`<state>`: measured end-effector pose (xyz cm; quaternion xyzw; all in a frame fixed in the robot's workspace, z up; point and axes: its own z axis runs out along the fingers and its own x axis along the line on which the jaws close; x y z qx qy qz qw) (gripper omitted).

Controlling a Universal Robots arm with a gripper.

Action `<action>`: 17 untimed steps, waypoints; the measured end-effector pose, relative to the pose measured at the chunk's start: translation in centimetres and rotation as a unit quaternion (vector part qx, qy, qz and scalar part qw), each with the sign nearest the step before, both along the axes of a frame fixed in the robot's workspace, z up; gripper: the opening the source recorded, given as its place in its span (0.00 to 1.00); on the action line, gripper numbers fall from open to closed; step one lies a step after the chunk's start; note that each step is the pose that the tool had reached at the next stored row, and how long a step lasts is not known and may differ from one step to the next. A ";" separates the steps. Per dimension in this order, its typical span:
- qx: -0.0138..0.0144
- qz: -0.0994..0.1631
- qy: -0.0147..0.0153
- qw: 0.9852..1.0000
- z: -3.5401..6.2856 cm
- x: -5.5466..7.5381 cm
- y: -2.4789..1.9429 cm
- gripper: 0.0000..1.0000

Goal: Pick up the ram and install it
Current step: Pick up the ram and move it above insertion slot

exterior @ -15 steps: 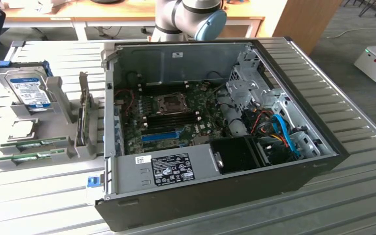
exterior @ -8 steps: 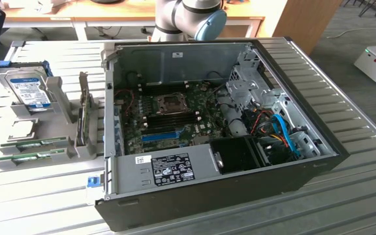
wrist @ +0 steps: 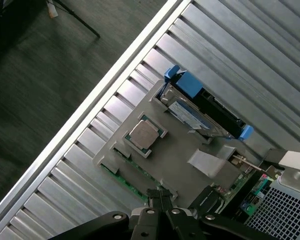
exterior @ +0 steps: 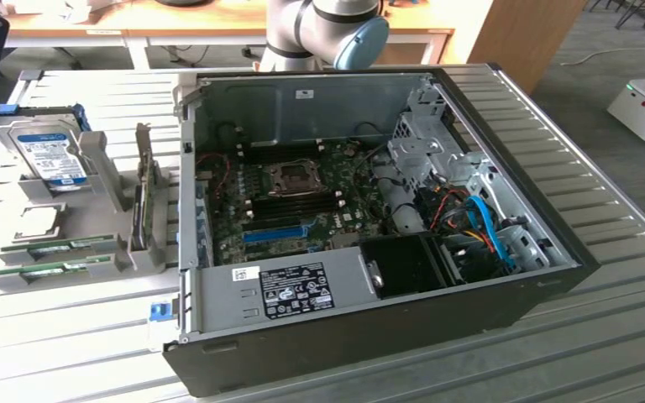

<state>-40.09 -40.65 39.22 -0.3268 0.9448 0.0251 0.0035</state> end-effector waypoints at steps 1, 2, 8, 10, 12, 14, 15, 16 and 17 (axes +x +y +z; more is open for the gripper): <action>0.000 0.005 0.000 1.000 0.00 0.0 0.00 0.11; 0.000 0.010 0.000 1.000 0.00 0.0 0.00 0.11; 0.000 0.044 0.000 0.999 0.00 0.0 0.00 0.11; 0.000 0.055 0.000 0.999 0.00 0.0 0.00 0.11; 0.000 0.066 0.000 0.998 0.00 0.0 0.00 0.11; 0.000 0.078 0.000 0.997 0.00 0.0 0.00 0.11; 0.000 0.085 0.000 0.996 0.00 0.0 0.00 0.11; 0.000 0.092 0.000 0.996 0.00 0.0 0.00 0.11; 0.000 0.100 0.000 0.995 0.00 0.0 0.00 0.11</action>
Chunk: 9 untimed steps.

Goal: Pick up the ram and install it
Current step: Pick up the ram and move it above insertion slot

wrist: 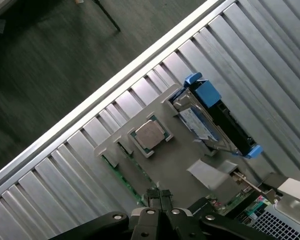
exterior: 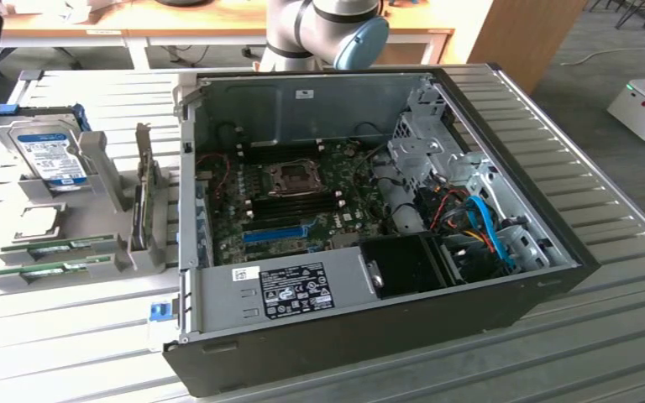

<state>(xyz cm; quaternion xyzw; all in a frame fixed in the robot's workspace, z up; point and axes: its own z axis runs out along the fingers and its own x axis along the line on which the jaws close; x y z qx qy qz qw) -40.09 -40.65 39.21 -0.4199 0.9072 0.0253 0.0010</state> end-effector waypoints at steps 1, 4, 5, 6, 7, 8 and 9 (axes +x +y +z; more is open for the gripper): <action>0.000 0.008 0.000 1.000 0.00 0.0 0.00 0.11; 0.000 0.030 0.000 1.000 0.00 0.0 0.00 0.11; 0.000 0.037 0.000 0.999 0.00 0.0 0.00 0.11; 0.000 0.044 0.000 0.999 0.00 0.0 0.00 0.11; 0.000 0.052 0.000 0.999 0.00 0.0 0.00 0.11; 0.000 0.068 0.000 0.998 0.00 0.0 0.00 0.11; 0.000 0.075 0.000 0.997 0.00 0.0 0.00 0.11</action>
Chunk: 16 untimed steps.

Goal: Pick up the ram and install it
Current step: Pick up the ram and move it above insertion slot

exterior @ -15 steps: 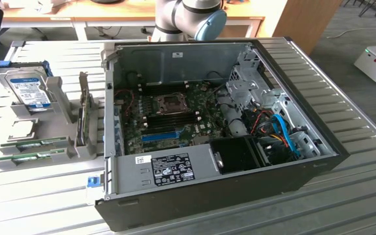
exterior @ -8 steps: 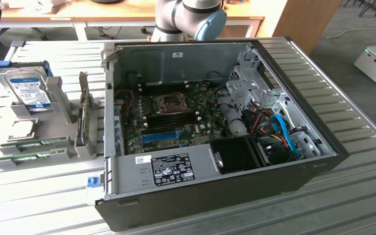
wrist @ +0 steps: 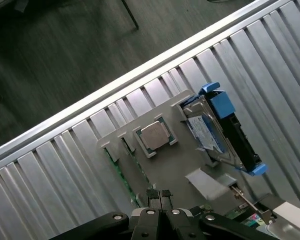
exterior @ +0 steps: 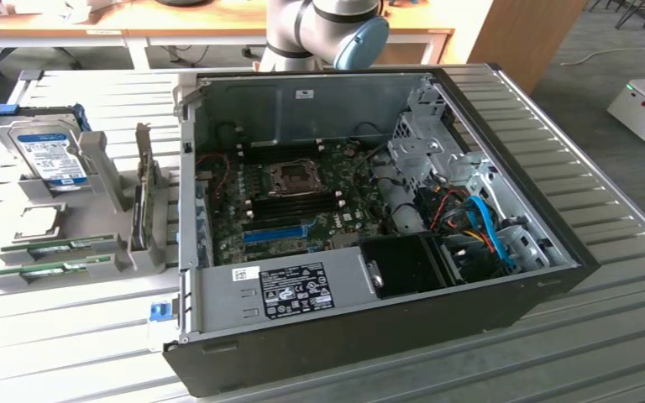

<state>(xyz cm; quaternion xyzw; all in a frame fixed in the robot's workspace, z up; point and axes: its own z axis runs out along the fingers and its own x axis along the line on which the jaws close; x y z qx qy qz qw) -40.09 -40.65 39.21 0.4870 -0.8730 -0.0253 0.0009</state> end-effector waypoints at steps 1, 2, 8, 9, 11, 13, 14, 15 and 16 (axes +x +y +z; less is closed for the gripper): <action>0.000 0.007 0.000 1.000 0.00 0.0 0.00 0.11; 0.000 0.014 0.000 1.000 0.00 0.0 0.00 0.11; 0.000 0.056 0.000 0.998 0.00 0.0 0.00 0.11; 0.000 0.064 0.000 0.998 0.00 0.0 0.00 0.11; 0.000 0.078 0.000 0.997 0.00 0.0 0.00 0.11; 0.000 0.091 0.000 0.996 0.00 0.0 0.00 0.11; 0.000 0.126 0.000 0.992 0.00 0.0 0.00 0.11; 0.000 0.152 0.000 0.988 0.00 0.0 0.00 0.11; 0.000 0.176 0.000 0.984 0.00 0.0 0.00 0.11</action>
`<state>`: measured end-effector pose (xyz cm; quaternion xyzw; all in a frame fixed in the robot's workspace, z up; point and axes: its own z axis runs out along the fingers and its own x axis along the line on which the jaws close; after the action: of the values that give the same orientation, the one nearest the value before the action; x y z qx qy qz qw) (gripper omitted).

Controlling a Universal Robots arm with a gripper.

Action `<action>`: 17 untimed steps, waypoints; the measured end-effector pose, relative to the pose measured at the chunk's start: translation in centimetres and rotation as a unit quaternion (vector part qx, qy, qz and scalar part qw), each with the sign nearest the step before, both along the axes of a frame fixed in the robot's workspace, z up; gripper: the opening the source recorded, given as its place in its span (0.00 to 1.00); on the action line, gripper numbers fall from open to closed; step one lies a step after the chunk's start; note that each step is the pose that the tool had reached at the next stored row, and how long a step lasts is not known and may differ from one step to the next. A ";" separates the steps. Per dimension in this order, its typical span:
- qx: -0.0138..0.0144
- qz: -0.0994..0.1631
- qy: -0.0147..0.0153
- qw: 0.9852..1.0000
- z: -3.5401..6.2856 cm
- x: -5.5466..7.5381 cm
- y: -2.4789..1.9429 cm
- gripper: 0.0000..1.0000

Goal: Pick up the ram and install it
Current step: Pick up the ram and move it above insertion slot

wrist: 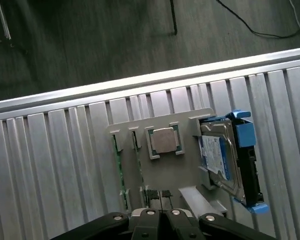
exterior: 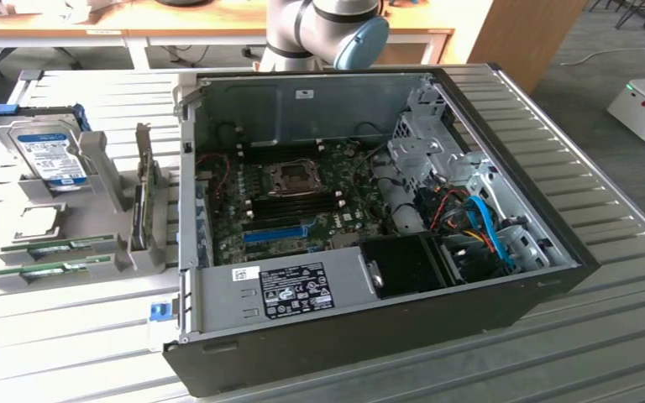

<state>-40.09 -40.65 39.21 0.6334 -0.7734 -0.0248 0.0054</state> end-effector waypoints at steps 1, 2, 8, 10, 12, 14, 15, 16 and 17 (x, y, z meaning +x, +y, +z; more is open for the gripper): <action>0.000 0.006 0.000 1.000 0.00 0.0 0.00 0.11; 0.000 0.011 0.000 1.000 0.00 0.0 0.00 0.11; 0.000 0.043 0.000 0.999 -0.01 0.0 0.00 0.11; 0.000 0.054 0.000 0.999 0.00 0.0 0.00 0.11; 0.000 0.065 0.000 0.998 0.00 0.0 0.00 0.11; 0.000 0.074 0.000 0.997 -0.01 0.0 0.00 0.11; 0.000 0.079 0.000 0.997 -0.01 0.0 0.00 0.11; 0.000 0.083 0.000 0.997 -0.01 0.0 0.00 0.11; 0.000 0.088 0.000 0.996 -0.01 0.0 0.00 0.11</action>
<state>-40.09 -40.65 39.20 0.6987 -0.7149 -0.0243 0.0077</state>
